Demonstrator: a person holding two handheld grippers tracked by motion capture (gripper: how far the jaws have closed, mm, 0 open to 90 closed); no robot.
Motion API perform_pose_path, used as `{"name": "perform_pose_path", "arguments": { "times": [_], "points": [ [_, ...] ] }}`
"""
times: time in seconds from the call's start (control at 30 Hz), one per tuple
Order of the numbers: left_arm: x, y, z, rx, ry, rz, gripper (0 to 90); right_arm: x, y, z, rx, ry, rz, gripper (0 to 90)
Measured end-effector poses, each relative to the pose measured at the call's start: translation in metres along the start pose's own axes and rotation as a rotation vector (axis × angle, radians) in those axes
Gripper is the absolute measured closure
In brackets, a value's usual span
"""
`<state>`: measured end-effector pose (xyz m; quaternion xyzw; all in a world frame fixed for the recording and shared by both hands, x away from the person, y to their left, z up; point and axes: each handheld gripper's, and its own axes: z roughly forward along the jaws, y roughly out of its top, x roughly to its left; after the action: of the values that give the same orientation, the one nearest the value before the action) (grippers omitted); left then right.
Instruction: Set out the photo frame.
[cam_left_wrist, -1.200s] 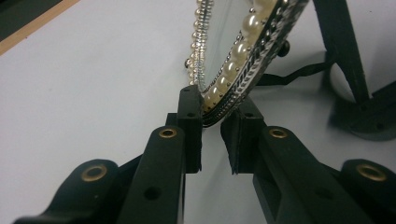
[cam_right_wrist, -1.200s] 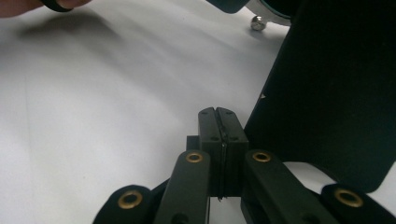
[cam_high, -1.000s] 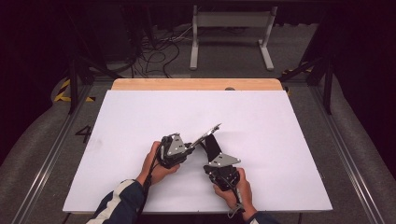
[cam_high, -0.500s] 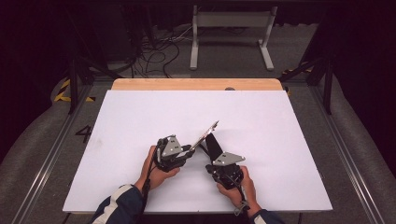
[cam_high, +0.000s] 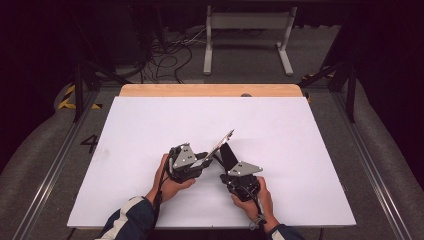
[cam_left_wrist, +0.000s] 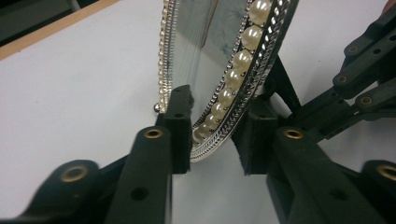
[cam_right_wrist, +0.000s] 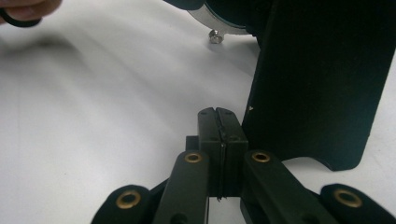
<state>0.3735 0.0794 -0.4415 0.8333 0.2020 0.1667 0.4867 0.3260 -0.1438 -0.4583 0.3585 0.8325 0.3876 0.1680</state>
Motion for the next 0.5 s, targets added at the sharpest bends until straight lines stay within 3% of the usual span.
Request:
{"name": "perform_pose_path", "arguments": {
  "times": [0.17, 0.3, 0.5],
  "points": [
    [-0.006, 0.004, -0.002, 0.034, 0.050, 0.055, 74.9, 0.000, 0.000, 0.000, 0.006, -0.006, -0.003, 90.0],
    [-0.010, 0.006, -0.004, 0.062, 0.065, 0.086, 76.0, -0.003, 0.000, -0.002, 0.005, -0.012, -0.002, 90.0],
    [-0.014, 0.008, -0.006, 0.064, 0.085, 0.064, 76.5, -0.013, 0.000, -0.007, -0.009, -0.015, 0.014, 90.0]
  ]
}}
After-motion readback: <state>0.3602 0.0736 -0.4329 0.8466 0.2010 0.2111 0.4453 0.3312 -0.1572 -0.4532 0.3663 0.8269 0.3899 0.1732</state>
